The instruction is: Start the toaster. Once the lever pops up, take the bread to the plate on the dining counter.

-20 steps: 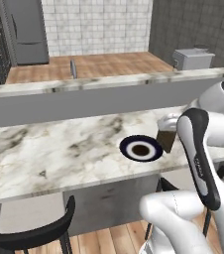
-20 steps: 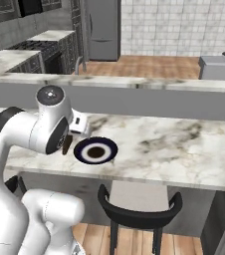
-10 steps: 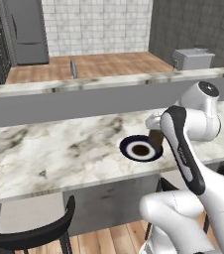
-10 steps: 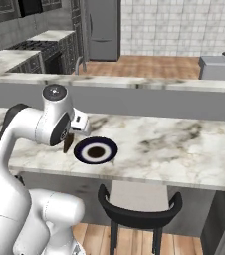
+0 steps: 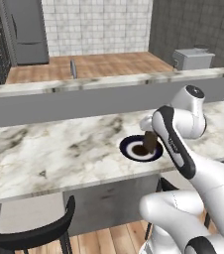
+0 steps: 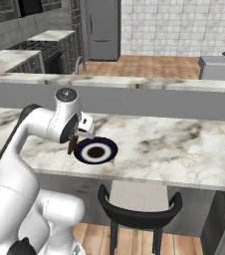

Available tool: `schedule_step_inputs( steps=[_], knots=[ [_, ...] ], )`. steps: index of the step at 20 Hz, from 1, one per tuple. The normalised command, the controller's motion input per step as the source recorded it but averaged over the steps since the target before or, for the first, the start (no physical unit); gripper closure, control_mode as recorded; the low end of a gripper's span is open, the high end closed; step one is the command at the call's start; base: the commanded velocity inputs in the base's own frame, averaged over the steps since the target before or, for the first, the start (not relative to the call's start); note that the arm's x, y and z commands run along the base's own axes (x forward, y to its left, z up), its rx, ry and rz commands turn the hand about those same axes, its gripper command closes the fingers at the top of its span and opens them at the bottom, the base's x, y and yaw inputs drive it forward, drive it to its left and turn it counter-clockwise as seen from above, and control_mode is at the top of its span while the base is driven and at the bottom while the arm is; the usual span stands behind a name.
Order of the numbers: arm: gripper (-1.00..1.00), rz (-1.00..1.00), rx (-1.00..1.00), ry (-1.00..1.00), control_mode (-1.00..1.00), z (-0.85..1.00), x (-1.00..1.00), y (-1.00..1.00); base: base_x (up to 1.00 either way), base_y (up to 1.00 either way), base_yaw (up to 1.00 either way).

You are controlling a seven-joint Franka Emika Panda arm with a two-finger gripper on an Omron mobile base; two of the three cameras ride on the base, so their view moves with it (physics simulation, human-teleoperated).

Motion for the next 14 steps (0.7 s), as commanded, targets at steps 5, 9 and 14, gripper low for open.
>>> schedule_step_inputs(
  steps=[5,9,14],
  knots=[
    [1.0,0.0,0.08,0.04,-1.0,-0.35,0.45,0.0,0.0,0.0,0.0],
    [1.0,0.0,0.08,0.0,-1.0,-0.38,0.35,-0.09,0.0,0.0,0.0],
    [1.0,0.0,0.01,0.0,-1.0,-0.38,0.37,-0.07,0.0,0.0,0.0]
  ],
)
